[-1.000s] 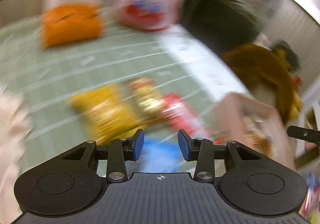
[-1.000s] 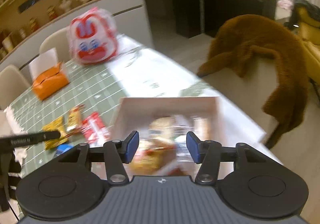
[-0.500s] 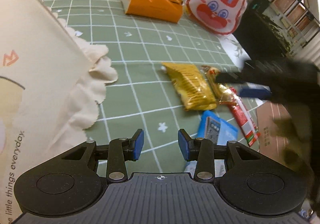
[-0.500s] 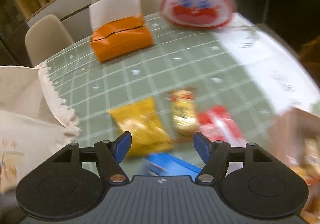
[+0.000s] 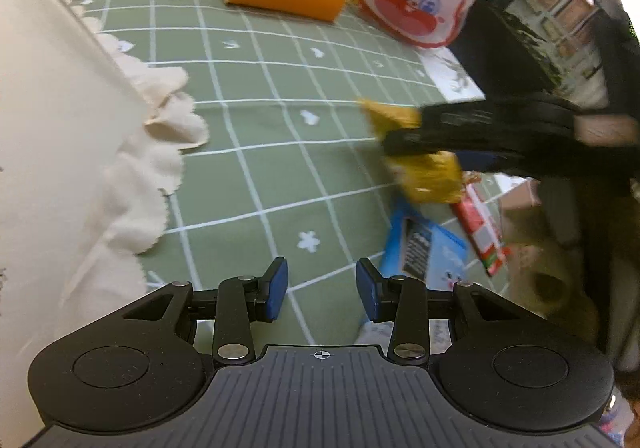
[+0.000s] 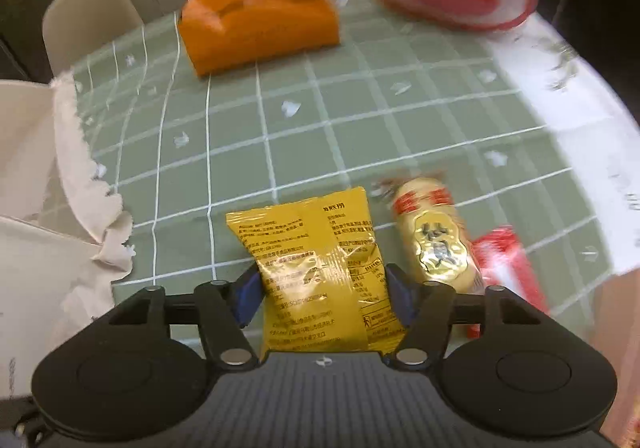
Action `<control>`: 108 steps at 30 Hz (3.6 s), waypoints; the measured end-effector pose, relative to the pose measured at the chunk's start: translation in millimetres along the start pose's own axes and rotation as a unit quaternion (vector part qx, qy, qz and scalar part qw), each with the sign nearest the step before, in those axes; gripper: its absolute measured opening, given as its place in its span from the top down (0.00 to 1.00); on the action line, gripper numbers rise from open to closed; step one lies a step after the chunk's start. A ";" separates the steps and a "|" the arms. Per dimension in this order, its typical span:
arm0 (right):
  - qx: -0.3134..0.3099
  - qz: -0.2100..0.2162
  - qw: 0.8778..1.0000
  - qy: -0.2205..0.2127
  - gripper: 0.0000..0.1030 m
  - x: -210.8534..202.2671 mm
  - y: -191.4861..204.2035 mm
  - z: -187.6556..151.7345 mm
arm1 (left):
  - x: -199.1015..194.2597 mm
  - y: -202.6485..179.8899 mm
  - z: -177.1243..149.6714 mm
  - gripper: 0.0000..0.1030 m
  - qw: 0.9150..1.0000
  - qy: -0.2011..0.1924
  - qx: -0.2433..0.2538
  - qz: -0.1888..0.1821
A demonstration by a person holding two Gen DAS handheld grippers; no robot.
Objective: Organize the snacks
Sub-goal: 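Grasp the yellow chip bag with the right gripper while the left approaches the blue bag, then grasp the blue snack bag with the left gripper while the right holds the chip bag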
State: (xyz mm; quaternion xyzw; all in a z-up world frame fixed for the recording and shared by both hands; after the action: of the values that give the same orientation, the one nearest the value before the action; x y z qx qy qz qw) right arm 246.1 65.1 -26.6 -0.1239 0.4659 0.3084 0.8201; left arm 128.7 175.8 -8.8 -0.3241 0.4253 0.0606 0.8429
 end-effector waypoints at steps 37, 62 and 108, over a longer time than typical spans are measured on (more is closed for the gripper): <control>0.144 -0.109 0.984 -0.004 0.39 -108.3 -67.6 -230.4 | 6.1 -106.7 -87.2 0.54 0.950 0.006 0.301 0.082; 0.148 -0.142 0.978 -0.041 0.00 -97.0 -68.6 -243.3 | 19.5 -122.8 -101.6 0.47 0.939 0.060 0.339 -0.005; 0.205 -0.117 0.967 -0.091 0.08 -140.8 -123.2 -265.2 | 3.4 -160.0 -123.5 0.45 0.892 -0.025 0.450 0.024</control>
State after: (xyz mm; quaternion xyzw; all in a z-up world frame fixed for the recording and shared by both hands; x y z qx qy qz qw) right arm 87.4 -216.0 -60.5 0.0221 0.4250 0.1185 0.8971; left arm 107.6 -23.8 14.9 0.1021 0.3935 -0.1090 0.9071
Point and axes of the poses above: each gripper's, at about its wrist camera, not at the fingertips, and x roughly the way its jaws point, y to its left, z to its top, the point moved 4 cm from there along x, roughly the way its jaws point, and after that the axes turned 4 degrees about -x, right-handed, at the moved point
